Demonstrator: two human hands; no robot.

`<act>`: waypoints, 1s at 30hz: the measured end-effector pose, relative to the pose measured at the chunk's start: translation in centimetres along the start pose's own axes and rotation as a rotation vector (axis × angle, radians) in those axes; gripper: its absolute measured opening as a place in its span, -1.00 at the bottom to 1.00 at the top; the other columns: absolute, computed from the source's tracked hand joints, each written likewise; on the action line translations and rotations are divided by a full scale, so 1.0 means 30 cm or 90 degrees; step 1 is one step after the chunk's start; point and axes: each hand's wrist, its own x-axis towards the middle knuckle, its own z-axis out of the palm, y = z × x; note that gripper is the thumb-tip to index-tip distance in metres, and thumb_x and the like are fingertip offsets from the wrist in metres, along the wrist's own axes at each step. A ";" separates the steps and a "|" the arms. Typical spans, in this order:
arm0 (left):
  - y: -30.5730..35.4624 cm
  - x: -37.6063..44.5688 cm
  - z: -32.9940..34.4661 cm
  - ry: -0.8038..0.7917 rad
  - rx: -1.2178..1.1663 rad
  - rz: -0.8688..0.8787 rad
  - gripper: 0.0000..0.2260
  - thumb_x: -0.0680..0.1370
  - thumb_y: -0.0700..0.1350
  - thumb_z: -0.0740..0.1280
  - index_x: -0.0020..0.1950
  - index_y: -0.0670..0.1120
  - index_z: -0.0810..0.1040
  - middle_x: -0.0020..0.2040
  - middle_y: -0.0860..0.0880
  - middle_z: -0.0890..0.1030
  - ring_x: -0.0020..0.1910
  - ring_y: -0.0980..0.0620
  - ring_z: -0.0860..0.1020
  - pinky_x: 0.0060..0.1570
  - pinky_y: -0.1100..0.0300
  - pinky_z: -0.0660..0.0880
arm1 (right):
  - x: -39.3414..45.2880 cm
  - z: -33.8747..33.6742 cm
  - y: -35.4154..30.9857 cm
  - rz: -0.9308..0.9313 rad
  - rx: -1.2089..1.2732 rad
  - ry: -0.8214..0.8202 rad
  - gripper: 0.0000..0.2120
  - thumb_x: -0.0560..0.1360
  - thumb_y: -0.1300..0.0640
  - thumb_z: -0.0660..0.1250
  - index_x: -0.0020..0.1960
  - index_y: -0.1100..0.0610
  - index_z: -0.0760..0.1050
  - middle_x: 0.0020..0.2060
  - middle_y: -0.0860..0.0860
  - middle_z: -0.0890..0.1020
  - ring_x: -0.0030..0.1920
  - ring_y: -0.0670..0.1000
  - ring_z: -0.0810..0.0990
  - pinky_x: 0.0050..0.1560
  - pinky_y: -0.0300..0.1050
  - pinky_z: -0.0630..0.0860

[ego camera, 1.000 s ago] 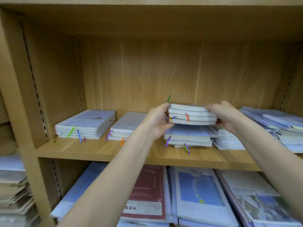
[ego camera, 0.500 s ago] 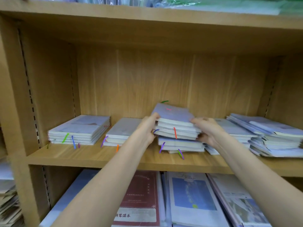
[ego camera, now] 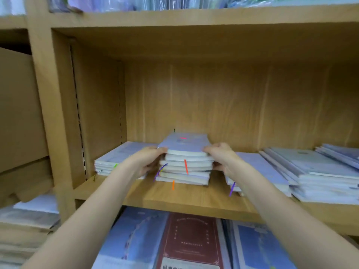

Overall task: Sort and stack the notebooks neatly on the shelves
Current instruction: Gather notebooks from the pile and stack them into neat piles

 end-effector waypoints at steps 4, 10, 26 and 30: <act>-0.017 -0.023 -0.014 -0.051 -0.046 -0.041 -0.83 0.61 -0.01 0.17 -0.02 -0.09 0.45 -0.16 -0.12 0.48 -0.18 -0.07 0.46 -0.16 0.21 0.43 | -0.025 -0.010 -0.002 -0.027 -0.079 -0.039 -0.86 0.55 0.18 0.26 -0.18 0.10 0.38 -0.31 -0.02 0.46 -0.25 -0.06 0.46 -0.19 -0.35 0.46; -0.070 -0.060 -0.029 -0.049 -0.135 -0.053 -0.60 0.63 0.08 0.06 0.30 -0.17 0.39 0.21 -0.23 0.50 0.22 -0.14 0.46 0.23 0.04 0.35 | -0.054 -0.003 0.087 0.032 0.026 -0.117 -0.55 0.52 0.20 0.31 0.34 0.10 0.22 0.18 0.06 0.49 0.16 0.10 0.49 0.21 0.11 0.40; -0.179 -0.180 -0.004 0.058 -0.069 0.129 -0.71 0.55 -0.28 0.28 0.27 -0.24 0.42 -0.08 -0.12 0.60 -0.23 0.16 0.57 -0.12 0.34 0.48 | -0.162 -0.036 0.108 -0.206 -0.352 0.012 -0.37 0.45 0.20 0.41 0.45 0.10 0.26 0.09 -0.03 0.47 0.20 0.07 0.47 0.14 -0.15 0.39; -0.183 -0.158 -0.012 0.102 -0.006 0.150 -0.75 0.50 -0.34 0.33 0.17 -0.22 0.48 -0.35 0.02 0.62 -0.45 0.22 0.56 -0.26 0.37 0.48 | -0.161 -0.026 0.109 -0.203 -0.434 0.042 -0.36 0.48 0.18 0.38 0.48 0.06 0.20 0.14 0.09 0.52 0.18 0.07 0.46 0.05 -0.17 0.35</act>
